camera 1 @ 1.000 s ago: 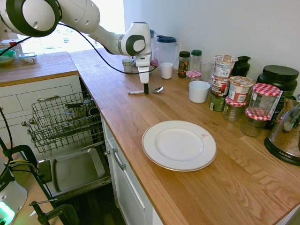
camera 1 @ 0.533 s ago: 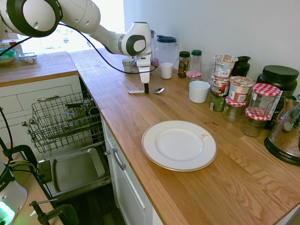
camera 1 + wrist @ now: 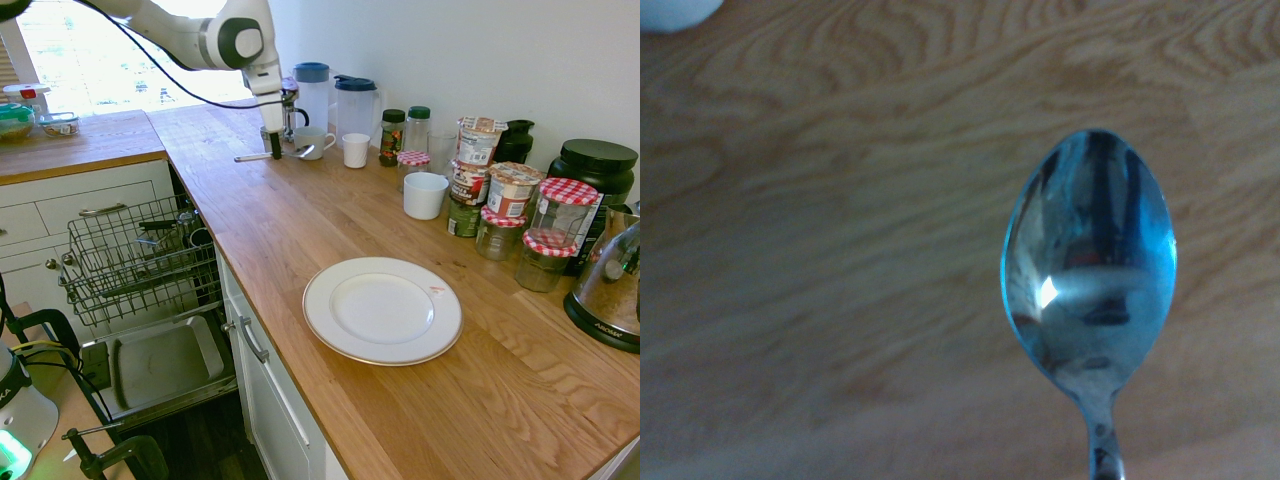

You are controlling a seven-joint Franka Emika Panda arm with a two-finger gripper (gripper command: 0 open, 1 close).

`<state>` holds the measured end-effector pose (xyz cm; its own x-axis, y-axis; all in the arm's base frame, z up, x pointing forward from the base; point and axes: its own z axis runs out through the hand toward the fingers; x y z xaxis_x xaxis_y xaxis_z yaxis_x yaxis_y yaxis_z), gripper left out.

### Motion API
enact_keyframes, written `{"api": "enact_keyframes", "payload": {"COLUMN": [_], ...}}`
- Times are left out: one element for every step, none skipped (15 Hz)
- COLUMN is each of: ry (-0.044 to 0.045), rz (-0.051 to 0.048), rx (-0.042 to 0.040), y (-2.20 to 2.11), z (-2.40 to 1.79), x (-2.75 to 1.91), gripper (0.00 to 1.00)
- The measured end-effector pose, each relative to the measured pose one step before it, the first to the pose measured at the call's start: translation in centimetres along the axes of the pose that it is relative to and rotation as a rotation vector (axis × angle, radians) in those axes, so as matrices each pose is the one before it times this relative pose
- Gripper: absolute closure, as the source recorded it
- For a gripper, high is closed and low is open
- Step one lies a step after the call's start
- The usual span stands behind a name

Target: Put the spoon in the dishwasher

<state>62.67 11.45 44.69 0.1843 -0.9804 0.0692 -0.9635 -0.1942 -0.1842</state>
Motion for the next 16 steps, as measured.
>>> {"api": "enact_keyframes", "payload": {"ry": [-0.00455, 0.00220, 0.00301, 0.00013, 0.00192, 0.00366, 0.00277, 0.00125, 0.00009, -0.00384, -0.00387, 0.00005, -0.00035, -0.00009, 0.00145, 0.00205], "rz": [-0.03022, -0.02472, -0.01975, -0.01742, -0.01430, -0.01331, -0.01453, -0.01585, -0.01363, -0.01002, -0.00951, -0.01192, -0.01720, 0.00083, 0.00429, 0.00765], "rx": [0.00273, 0.00241, 0.00099, -0.00248, -0.00615, -0.00990, -0.01065, -0.01258, -0.00767, -0.00030, -0.00147, -0.00693, -0.00859, -0.00018, -0.00106, 0.00148], "y": [1.479, 1.593, 1.721, 1.711, 1.692, 1.569, 1.258, 1.000, 0.707, 0.505, 0.519, 0.452, 0.407, -0.004, -0.002, 0.031], "z": [-1.281, -1.130, -0.962, -0.772, -0.450, -0.162, 0.117, 0.577, 0.555, 0.485, 0.500, 0.387, 0.394, 0.018, 0.078, 0.109], "x": [-2.544, -2.526, -2.523, -2.350, -2.291, -2.281, -2.165, -1.915, -1.613, -1.123, -1.006, -0.851, -1.006, -0.004, -0.020, -0.164], "gripper": [1.00, 1.00, 1.00, 1.00, 1.00, 1.00, 1.00, 1.00, 1.00, 1.00, 1.00, 1.00, 1.00, 1.00, 1.00, 1.00]}}
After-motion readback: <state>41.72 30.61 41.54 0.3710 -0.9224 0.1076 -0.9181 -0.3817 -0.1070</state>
